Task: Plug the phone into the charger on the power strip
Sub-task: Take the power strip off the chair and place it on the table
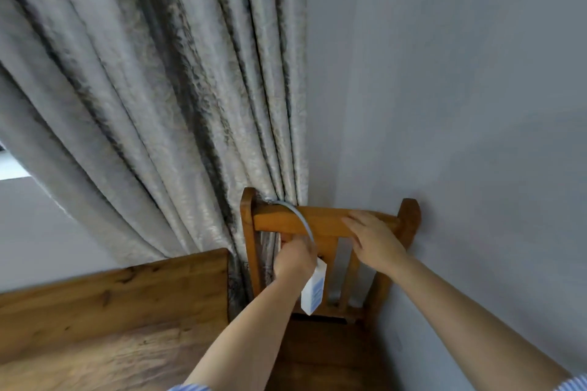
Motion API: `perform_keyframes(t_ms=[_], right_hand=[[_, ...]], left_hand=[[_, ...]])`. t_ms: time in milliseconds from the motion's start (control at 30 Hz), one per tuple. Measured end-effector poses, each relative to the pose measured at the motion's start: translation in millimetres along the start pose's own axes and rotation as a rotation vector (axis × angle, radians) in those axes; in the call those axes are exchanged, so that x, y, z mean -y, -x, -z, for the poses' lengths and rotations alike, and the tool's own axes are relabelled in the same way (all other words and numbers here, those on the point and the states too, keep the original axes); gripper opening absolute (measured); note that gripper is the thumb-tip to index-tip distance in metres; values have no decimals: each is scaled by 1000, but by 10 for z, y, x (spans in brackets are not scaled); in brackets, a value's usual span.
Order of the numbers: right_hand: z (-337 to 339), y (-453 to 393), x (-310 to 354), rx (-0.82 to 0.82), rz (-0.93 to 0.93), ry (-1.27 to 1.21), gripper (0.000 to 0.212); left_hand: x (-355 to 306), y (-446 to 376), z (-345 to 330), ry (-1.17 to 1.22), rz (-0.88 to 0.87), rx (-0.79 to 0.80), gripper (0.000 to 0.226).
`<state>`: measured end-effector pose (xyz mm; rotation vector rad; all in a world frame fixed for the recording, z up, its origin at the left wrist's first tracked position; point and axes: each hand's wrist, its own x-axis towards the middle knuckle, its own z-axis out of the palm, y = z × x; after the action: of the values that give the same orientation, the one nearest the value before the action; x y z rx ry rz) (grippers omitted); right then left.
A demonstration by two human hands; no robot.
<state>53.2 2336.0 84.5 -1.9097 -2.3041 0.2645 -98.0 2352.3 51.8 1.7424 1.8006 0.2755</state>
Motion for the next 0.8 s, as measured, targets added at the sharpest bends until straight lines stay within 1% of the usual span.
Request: perform_keyframes(t_ms=[33,100,133,167,233,367,467,533,600,633,700,733,800], right_hand=[[-29,-58,-40,2,12,-6,48],[-85,-159,-123,32,42,4,54],[-117,-205,-158,36,53,1,57],[-106,-212,-178,20,47,-8,60],[-120,-266,-186,-8,44,-26,60],[-107,-288,-134,-65,78,13,49],[-78,-297,-82,-27,46,58,46],[-72,-294,6,-20,24,105,38],[-73,-303,94,-96,26,182,30],[-57,-310,144,-125,22,210,33],[-43,-325,249,-20,-9,190,48],[-40,-347,297,71,-49,177,52],[-45,-387,371,146,-94,194,54]], left_hand=[[8,-52,-36,44,-23,3,29],[18,-126,-87,158,-75,11,18],[34,-158,-106,225,-87,0,17],[25,-172,-103,264,-98,-18,22],[63,-196,-131,311,-68,-54,23],[134,-150,-93,275,-85,-112,20],[222,-88,57,234,-99,-177,19],[304,-78,216,207,-110,-216,23],[343,-79,406,205,-126,-266,23],[346,-88,503,194,-146,-290,20],[329,-137,688,170,-173,-342,18],[319,-170,783,171,-162,-365,18],[337,-229,941,215,-128,-394,18]])
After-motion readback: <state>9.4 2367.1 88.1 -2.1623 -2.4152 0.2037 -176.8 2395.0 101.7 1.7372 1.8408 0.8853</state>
